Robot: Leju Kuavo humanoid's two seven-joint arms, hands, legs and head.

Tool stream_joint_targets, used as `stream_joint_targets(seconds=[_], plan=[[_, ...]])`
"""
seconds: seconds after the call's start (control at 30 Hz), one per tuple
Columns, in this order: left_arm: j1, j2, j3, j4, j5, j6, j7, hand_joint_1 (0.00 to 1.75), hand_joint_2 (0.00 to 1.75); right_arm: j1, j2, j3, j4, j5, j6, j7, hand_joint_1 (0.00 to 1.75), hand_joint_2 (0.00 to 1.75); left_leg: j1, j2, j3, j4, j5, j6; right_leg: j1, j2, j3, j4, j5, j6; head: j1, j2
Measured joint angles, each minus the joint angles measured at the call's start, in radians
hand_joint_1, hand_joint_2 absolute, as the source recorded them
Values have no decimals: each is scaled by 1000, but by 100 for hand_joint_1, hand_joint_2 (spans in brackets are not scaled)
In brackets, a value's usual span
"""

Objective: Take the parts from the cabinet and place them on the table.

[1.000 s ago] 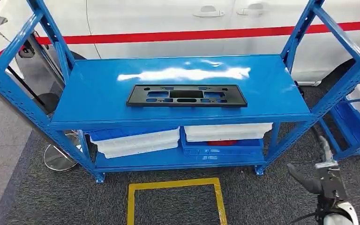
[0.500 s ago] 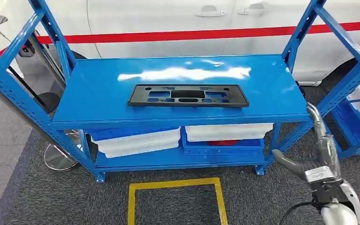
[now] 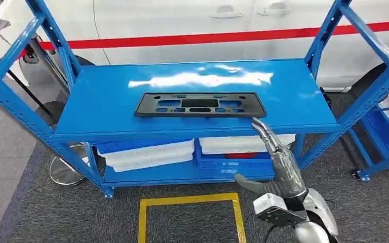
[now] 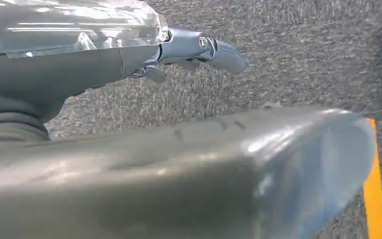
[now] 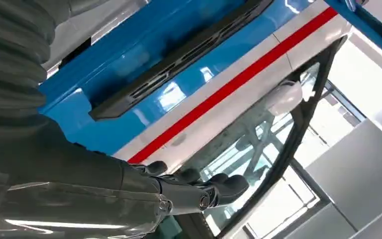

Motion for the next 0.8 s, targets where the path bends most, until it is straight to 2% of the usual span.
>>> stream_joint_targets(seconds=[0.03,0.07,0.1,0.17,0.2,0.23,0.27,0.3,0.37,0.4,0.43,0.53,0.57,0.6,0.63,0.7,0.73,0.77,0.8], plan=[[0,-1,0,0,-2,1,0,0,0,-8,5,14,3,32,-18,9,0,175,-2,0,1,1,-3,-7,-5,1,2,-5,2,-8,0,0],[0,-1,0,1,-6,1,0,0,0,-16,11,25,6,60,-32,16,0,175,3,1,-2,11,-12,-14,-9,-3,7,-11,5,-15,0,0],[-1,-2,1,1,-6,1,0,0,0,-26,15,38,10,93,-49,22,0,175,4,5,-19,51,-37,-21,-9,-4,9,-12,3,-22,0,0],[-2,-2,1,1,-7,2,0,0,0,-41,25,62,27,159,-81,39,0,175,10,6,-98,206,-110,-33,-7,-7,8,-12,1,-28,0,0],[-1,-2,1,1,-7,3,0,0,0,-46,31,73,38,189,-95,46,0,175,12,6,-139,284,-135,-37,-7,-8,8,-11,0,-29,0,0],[-1,-3,1,2,-8,3,2,0,0,-50,36,83,46,210,-105,51,0,175,13,6,-160,319,-138,-39,-7,-8,9,-11,-1,-30,0,0],[0,-3,1,3,-9,3,2,0,0,-56,43,95,64,252,-124,62,0,175,16,6,-164,310,-112,-41,-7,-8,11,-10,-2,-29,0,0],[0,-3,2,3,-9,4,3,0,0,-64,50,104,79,284,-141,71,0,175,18,7,-142,250,-67,-41,-7,-7,13,-9,-4,-27,0,0],[-1,-3,2,3,-10,5,3,0,0,-86,65,122,110,341,-172,86,0,175,19,9,-61,68,33,-37,-8,-6,22,-7,-11,-22,0,0],[-2,-3,2,4,-10,5,5,0,0,-95,72,130,125,370,-189,95,0,175,17,10,-41,27,25,-32,-5,-6,23,-6,-13,-17,0,0],[-3,-4,2,5,-11,6,6,0,0,-106,78,137,139,395,-203,102,0,175,12,8,-37,10,25,-25,-1,-5,18,-2,-15,-11,0,0],[-5,-5,2,5,-15,9,10,0,0,-135,98,163,191,480,-246,126,0,175,10,6,-43,14,27,-8,-1,-6,20,-11,-9,4,0,0],[-5,-8,2,5,-16,10,12,0,0,-146,105,172,209,511,-261,135,0,175,20,8,-36,2,34,2,-2,-5,20,-4,-18,10,0,0],[-6,-10,3,5,-17,10,12,0,0,-156,108,179,222,534,-277,142,0,175,19,7,-34,-1,36,5,-3,-5,10,20,-34,13,0,0],[-8,-11,3,5,-17,11,13,0,0,-168,114,189,241,564,-294,151,0,175,19,8,-35,-1,35,15,-2,-4,-24,87,-73,14,0,0],[-10,-11,4,6,-18,13,18,0,0,-188,125,209,290,615,-320,167,0,175,16,8,-36,-1,34,16,-2,-4,-104,245,-137,19,0,0],[-10,-12,5,6,-18,14,20,0,0,-197,130,218,316,637,-329,175,0,175,15,7,-36,0,34,17,-2,-4,-135,299,-145,20,0,0],[-10,-13,7,7,-18,15,22,0,0,-207,137,225,341,654,-336,185,0,175,14,7,-35,1,33,18,-2,-4,-141,302,-129,19,0,0],[-10,-15,8,8,-18,16,24,0,0,-220,145,232,366,670,-345,192,0,175,14,6,-34,1,32,17,-2,-4,-126,262,-95,17,0,0]])
